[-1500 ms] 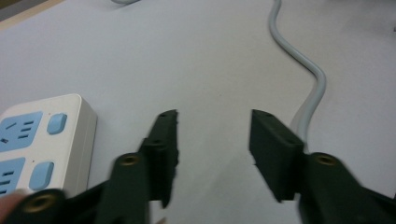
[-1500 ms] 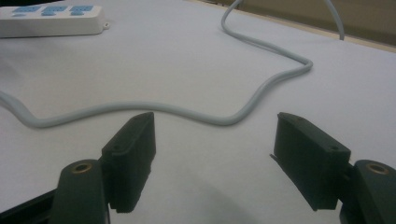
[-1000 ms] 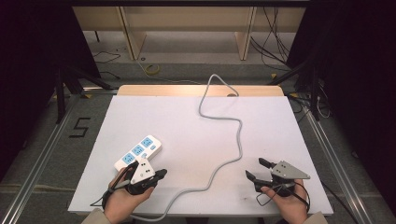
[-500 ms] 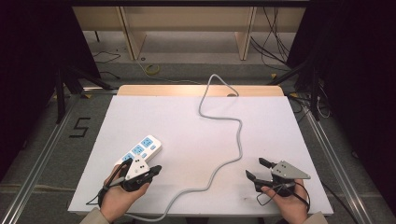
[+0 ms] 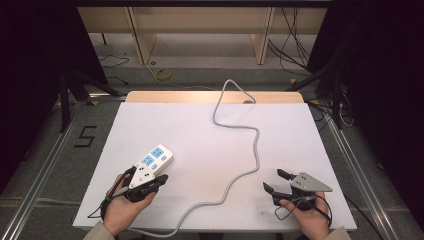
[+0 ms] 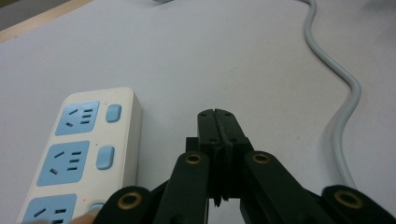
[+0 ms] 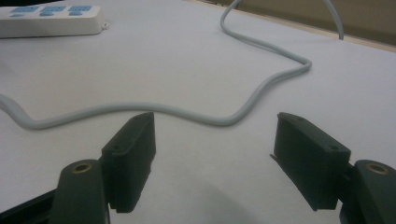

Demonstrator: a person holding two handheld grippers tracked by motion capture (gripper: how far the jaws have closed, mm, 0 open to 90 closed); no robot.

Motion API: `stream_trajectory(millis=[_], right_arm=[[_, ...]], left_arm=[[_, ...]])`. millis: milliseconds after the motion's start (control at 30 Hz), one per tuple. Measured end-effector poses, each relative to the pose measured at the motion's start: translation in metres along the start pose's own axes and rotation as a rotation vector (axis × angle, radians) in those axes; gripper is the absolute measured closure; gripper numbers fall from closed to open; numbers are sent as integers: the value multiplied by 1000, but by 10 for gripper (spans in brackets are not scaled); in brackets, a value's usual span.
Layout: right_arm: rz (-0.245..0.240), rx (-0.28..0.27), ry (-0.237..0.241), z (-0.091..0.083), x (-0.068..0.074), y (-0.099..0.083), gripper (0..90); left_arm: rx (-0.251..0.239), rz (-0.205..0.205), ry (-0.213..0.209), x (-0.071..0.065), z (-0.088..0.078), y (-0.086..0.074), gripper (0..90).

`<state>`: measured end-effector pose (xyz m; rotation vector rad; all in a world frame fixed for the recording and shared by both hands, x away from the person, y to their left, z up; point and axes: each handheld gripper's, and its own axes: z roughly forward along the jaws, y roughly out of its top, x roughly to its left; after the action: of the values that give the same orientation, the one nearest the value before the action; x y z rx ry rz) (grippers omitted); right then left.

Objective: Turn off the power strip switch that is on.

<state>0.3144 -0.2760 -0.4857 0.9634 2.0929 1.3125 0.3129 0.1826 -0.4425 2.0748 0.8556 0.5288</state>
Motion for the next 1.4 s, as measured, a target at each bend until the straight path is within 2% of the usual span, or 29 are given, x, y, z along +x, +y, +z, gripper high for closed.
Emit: stream_trajectory(millis=[900,1400], right_arm=[[-16,2,2,0,1,1,304],[-27,10,20,-1,4,2,318]], left_arm=[[24,-36,36,12,-9,-3,894],[27,-65,86,28,-18,-8,893]])
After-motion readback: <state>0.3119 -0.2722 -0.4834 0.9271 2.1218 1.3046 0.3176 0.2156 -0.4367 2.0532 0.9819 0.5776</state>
